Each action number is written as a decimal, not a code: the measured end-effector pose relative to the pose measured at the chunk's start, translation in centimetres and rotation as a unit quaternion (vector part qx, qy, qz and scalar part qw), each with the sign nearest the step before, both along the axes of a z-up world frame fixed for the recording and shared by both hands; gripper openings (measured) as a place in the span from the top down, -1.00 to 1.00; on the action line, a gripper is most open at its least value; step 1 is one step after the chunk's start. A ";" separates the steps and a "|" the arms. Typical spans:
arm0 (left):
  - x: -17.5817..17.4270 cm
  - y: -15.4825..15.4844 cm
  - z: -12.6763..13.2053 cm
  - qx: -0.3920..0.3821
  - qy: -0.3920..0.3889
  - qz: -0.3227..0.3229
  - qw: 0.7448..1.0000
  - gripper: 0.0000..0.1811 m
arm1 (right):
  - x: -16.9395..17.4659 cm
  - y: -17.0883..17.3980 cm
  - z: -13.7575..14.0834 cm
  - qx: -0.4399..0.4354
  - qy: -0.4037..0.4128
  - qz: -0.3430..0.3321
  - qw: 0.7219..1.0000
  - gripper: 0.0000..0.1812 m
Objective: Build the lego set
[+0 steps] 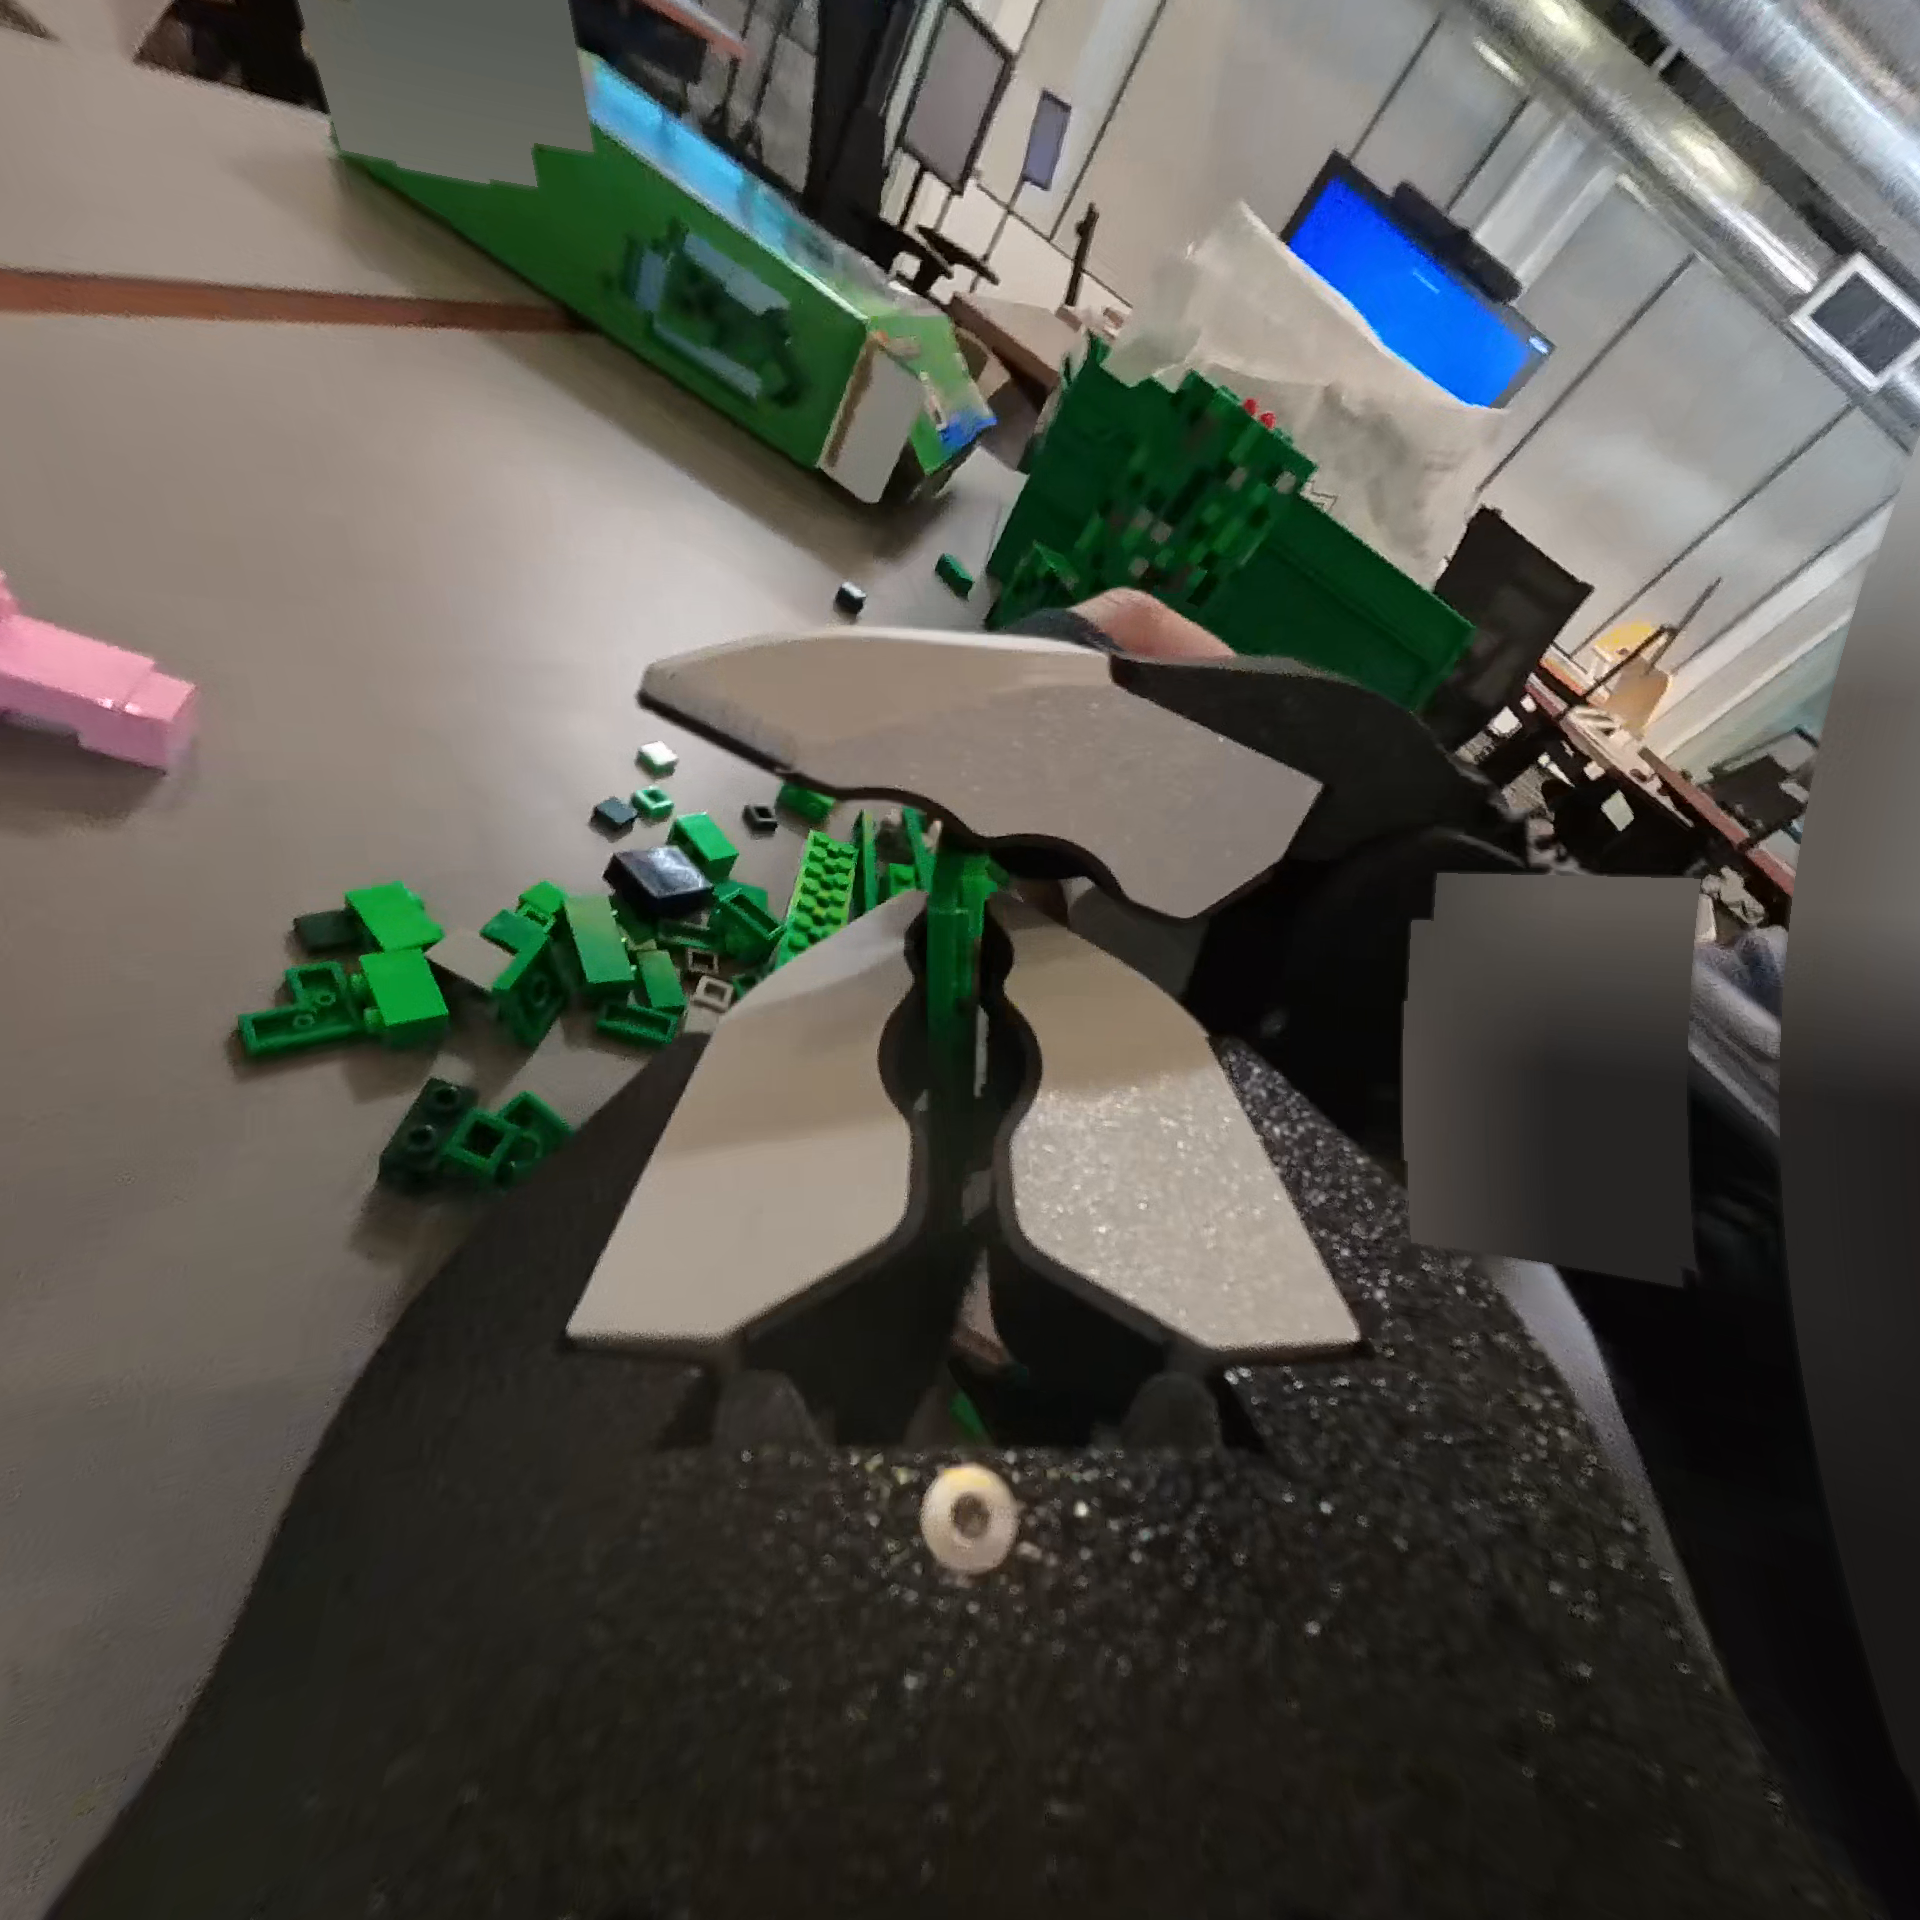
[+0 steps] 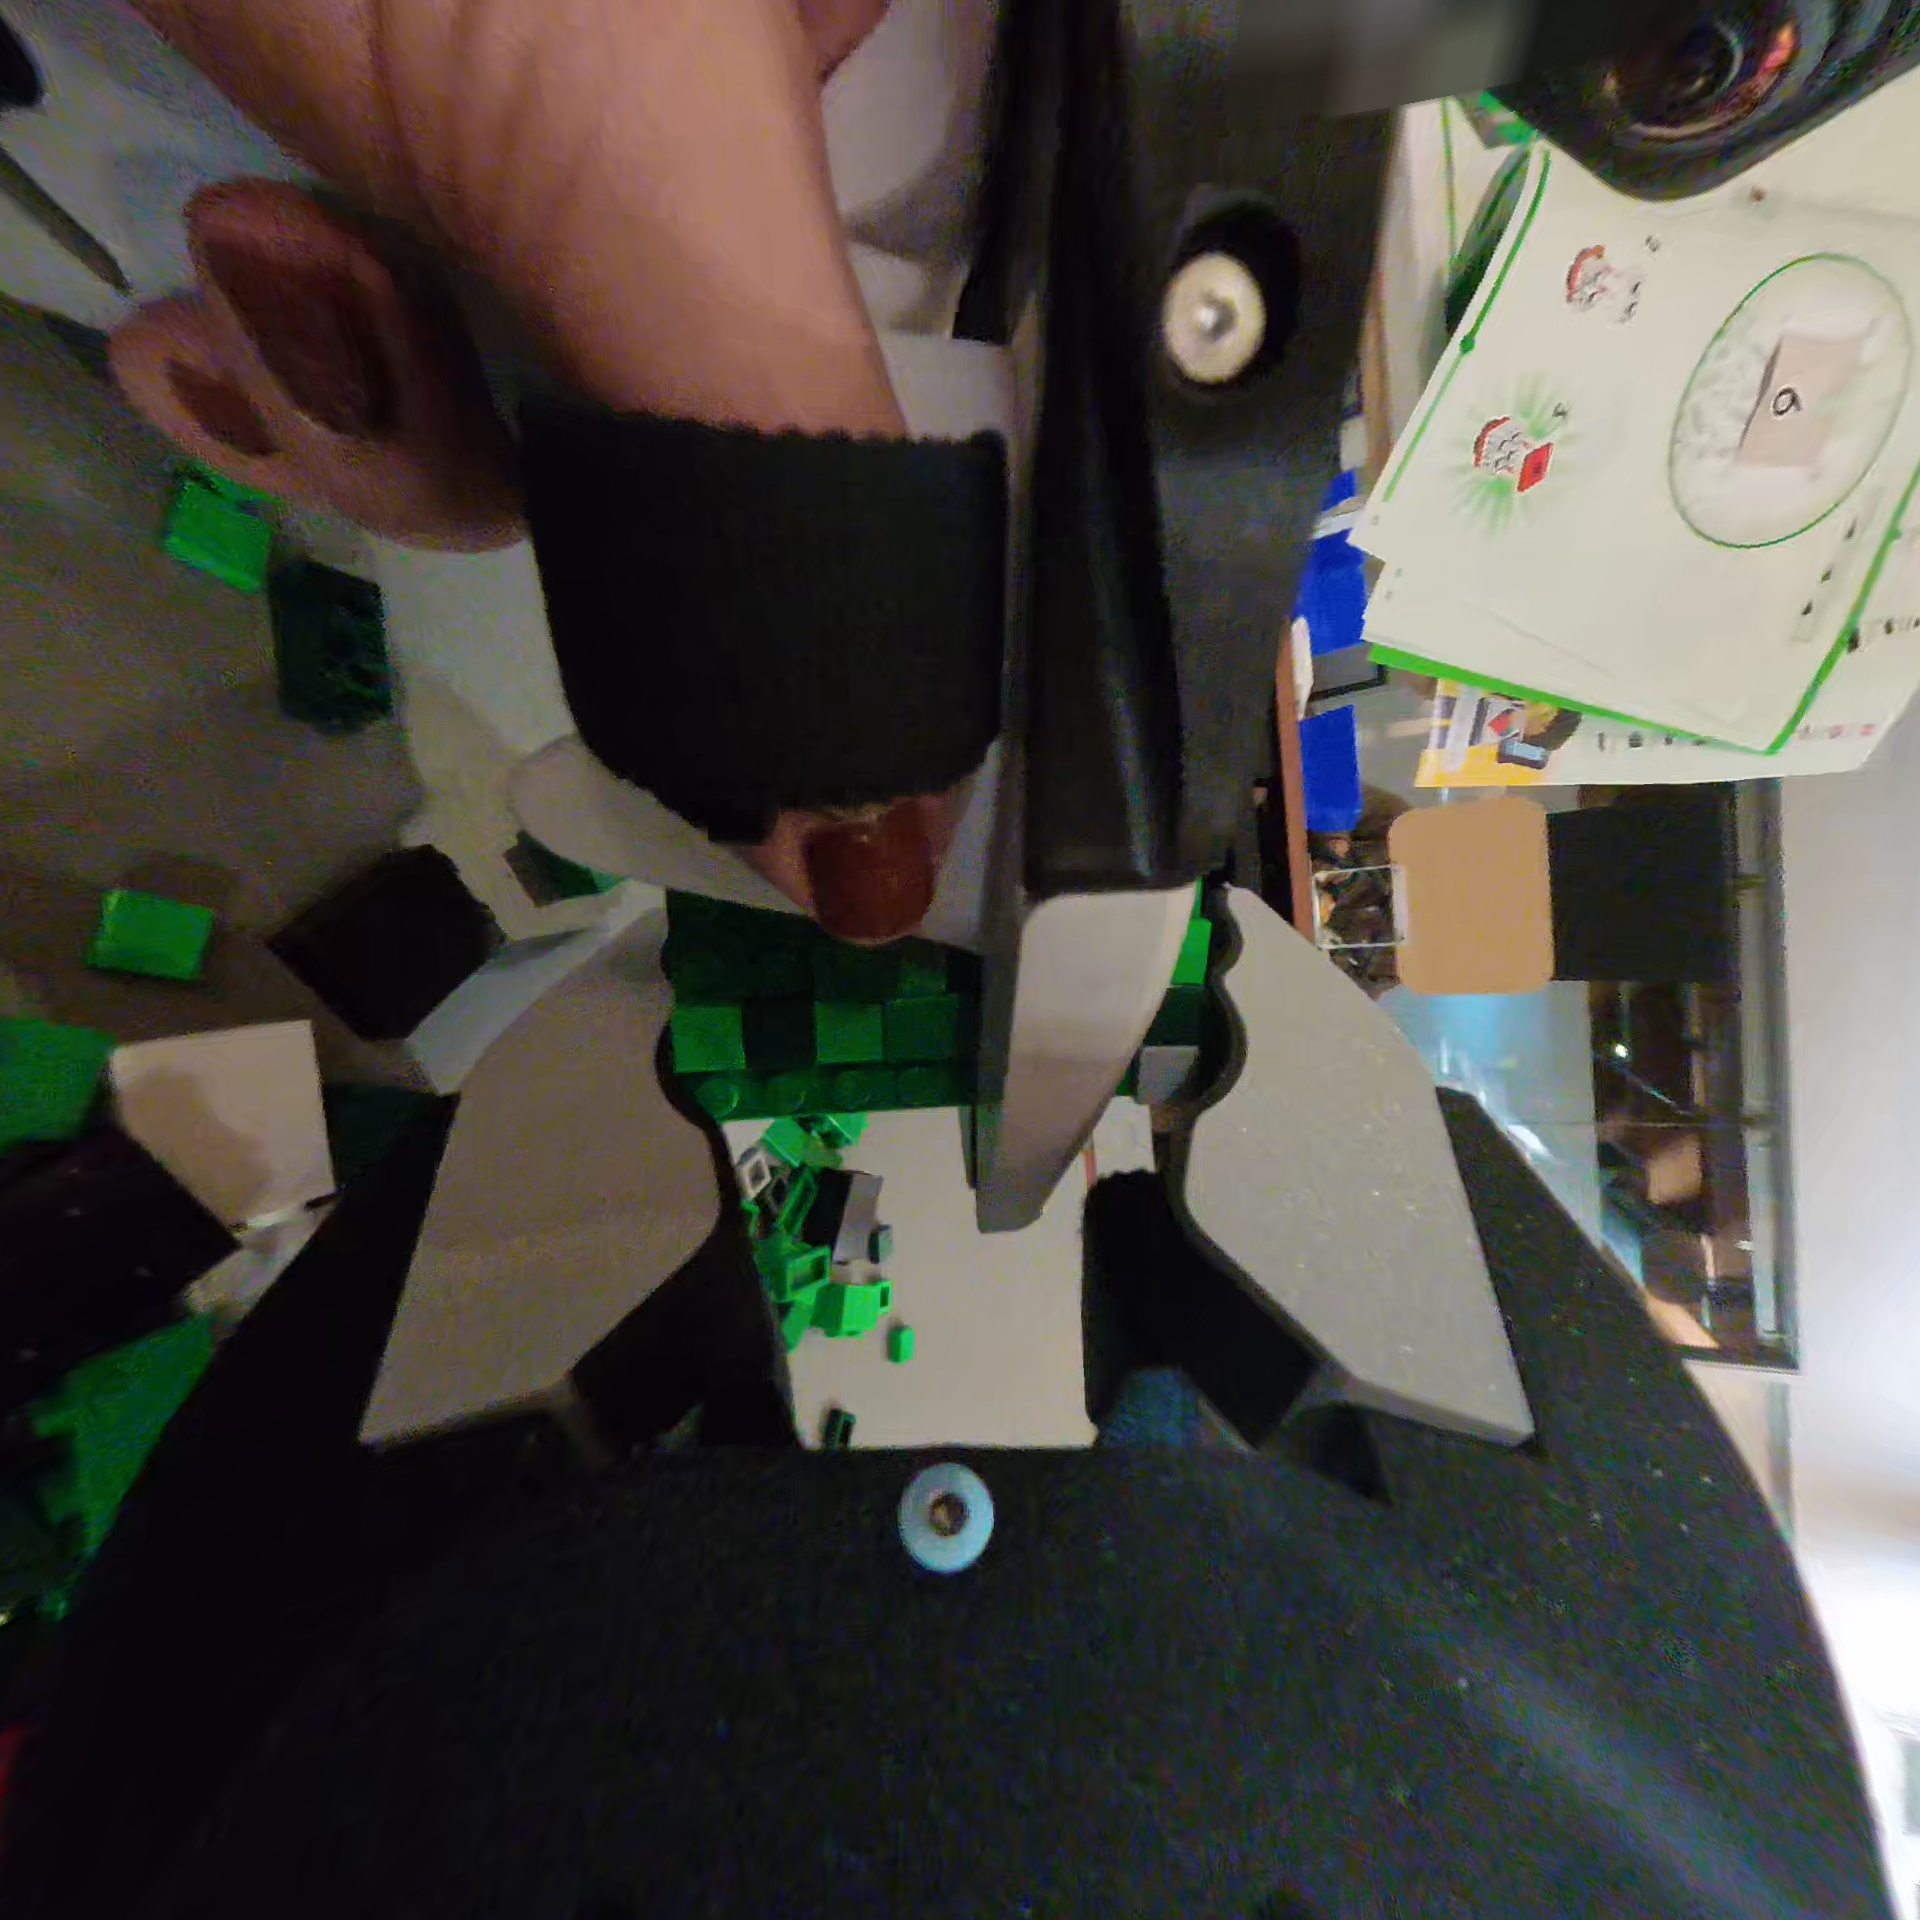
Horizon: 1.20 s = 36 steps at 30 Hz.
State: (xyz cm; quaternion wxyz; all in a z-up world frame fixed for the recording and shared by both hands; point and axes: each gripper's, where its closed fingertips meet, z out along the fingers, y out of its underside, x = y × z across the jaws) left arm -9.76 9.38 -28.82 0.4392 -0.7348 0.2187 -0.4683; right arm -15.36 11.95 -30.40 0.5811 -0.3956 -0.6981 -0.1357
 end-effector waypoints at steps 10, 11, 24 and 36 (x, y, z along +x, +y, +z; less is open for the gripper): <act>-1.3 0.9 -0.2 -0.092 -0.089 0.032 0.991 0.95 | -0.1 0.8 0.5 0.143 -0.042 -0.039 0.988 0.16; -1.3 0.9 -0.4 -0.094 -0.083 0.028 0.992 0.95 | -0.2 0.6 0.2 0.124 -0.034 -0.029 0.991 0.17; -0.2 0.0 -0.7 -0.080 -0.035 -0.006 0.996 0.95 | -0.2 -0.4 -0.8 -0.011 -0.008 0.022 1.000 0.06; 0.4 -0.1 -0.3 -0.018 0.020 0.000 1.000 0.88 | 0.1 -0.4 -0.6 -0.028 -0.041 0.001 0.999 -0.03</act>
